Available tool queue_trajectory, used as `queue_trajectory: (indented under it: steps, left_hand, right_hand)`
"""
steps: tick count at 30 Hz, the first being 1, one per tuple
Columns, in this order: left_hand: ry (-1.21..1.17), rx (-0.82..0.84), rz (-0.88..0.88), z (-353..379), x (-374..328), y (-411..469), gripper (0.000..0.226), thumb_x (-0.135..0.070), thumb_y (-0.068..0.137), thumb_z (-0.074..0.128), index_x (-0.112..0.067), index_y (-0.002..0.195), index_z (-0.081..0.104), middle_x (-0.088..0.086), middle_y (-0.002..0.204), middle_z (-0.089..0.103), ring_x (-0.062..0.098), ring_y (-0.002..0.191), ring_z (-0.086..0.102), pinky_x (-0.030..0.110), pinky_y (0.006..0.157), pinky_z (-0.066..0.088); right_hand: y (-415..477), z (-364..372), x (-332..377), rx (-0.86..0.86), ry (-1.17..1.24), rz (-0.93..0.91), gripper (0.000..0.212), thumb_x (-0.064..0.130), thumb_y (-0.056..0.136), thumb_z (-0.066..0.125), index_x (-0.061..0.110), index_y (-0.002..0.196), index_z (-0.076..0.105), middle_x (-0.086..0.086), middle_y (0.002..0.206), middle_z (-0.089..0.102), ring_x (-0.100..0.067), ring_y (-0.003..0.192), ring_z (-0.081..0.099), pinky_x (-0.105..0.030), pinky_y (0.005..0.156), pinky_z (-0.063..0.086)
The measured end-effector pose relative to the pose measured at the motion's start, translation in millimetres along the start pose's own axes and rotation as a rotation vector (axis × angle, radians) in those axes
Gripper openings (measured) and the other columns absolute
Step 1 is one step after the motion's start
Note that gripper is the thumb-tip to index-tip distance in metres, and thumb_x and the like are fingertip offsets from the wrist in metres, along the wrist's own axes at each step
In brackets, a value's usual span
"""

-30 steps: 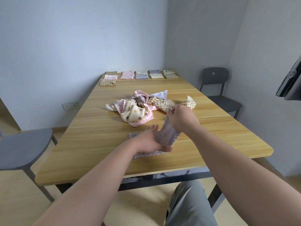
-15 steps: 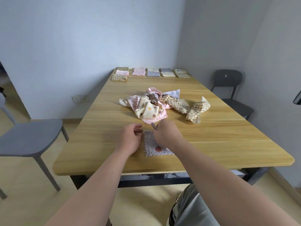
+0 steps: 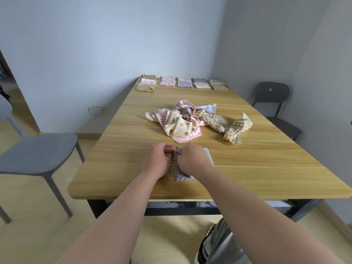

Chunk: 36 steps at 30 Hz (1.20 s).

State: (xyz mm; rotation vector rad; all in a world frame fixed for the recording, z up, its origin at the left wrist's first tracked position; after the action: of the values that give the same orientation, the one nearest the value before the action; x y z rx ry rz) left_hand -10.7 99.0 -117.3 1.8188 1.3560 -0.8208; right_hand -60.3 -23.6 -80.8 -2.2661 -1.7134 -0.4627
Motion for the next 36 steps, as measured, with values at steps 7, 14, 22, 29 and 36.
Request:
queue_trajectory:
  steps: [7,14,22,29,36]
  left_hand:
    - [-0.042,-0.026,0.016,-1,0,0,0.028,-0.009,0.098,0.060,-0.023,0.119,0.071,-0.009,0.112,0.074,0.010,0.106,0.067,0.022,0.089,0.047]
    - [-0.036,-0.015,0.119,-2,-10,-3,0.030,-0.034,0.105,0.051,-0.028,0.127,0.069,-0.009,0.132,0.066,0.014,0.123,0.059,0.035,0.104,0.048]
    - [0.635,0.360,0.458,29,-25,-19,0.057,-0.050,0.108,0.022,-0.028,0.161,0.022,-0.014,0.168,0.010,0.005,0.154,0.001,0.035,0.126,-0.001]
    - [0.901,0.542,0.389,32,-33,-18,0.067,-0.061,0.104,0.007,-0.029,0.161,-0.008,-0.007,0.168,-0.011,0.011,0.154,-0.015,0.045,0.126,-0.009]
    - [0.794,0.532,0.220,39,-44,-14,0.062,-0.053,0.107,0.011,-0.027,0.162,0.010,-0.005,0.169,0.008,0.015,0.156,0.005,0.046,0.127,0.004]
  right_hand:
    - [0,5,-4,0.049,0.085,0.011,0.040,0.037,0.102,0.049,0.011,0.072,0.051,-0.001,0.065,0.053,-0.016,0.057,0.051,-0.026,0.046,0.033]
    - [-6,-20,-29,-0.147,0.423,0.041,0.035,0.041,0.102,0.050,0.014,0.107,0.071,-0.005,0.091,0.073,-0.019,0.073,0.065,-0.033,0.065,0.054]
    - [-9,-4,-68,0.093,-0.181,-0.193,0.056,0.043,0.110,0.020,0.020,0.161,0.021,0.002,0.169,0.014,-0.020,0.156,0.009,-0.043,0.124,0.012]
    - [-11,-7,-81,0.177,-0.227,-0.185,0.061,0.048,0.108,0.009,0.022,0.162,0.002,0.006,0.169,-0.006,-0.017,0.155,-0.013,-0.048,0.123,-0.009]
    - [-8,-18,-83,0.199,-0.241,-0.154,0.060,0.044,0.109,0.018,0.017,0.162,0.012,0.001,0.170,0.003,-0.021,0.156,-0.005,-0.051,0.126,0.001]
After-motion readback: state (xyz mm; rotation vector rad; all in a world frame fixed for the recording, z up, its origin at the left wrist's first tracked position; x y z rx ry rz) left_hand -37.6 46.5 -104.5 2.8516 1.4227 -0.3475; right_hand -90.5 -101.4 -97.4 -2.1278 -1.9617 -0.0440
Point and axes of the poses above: each hand's wrist, its own y-axis towards the middle knuckle, its own z-axis out of the palm, x = y × z, the point moved 5 cm from there along y, towards the middle knuckle
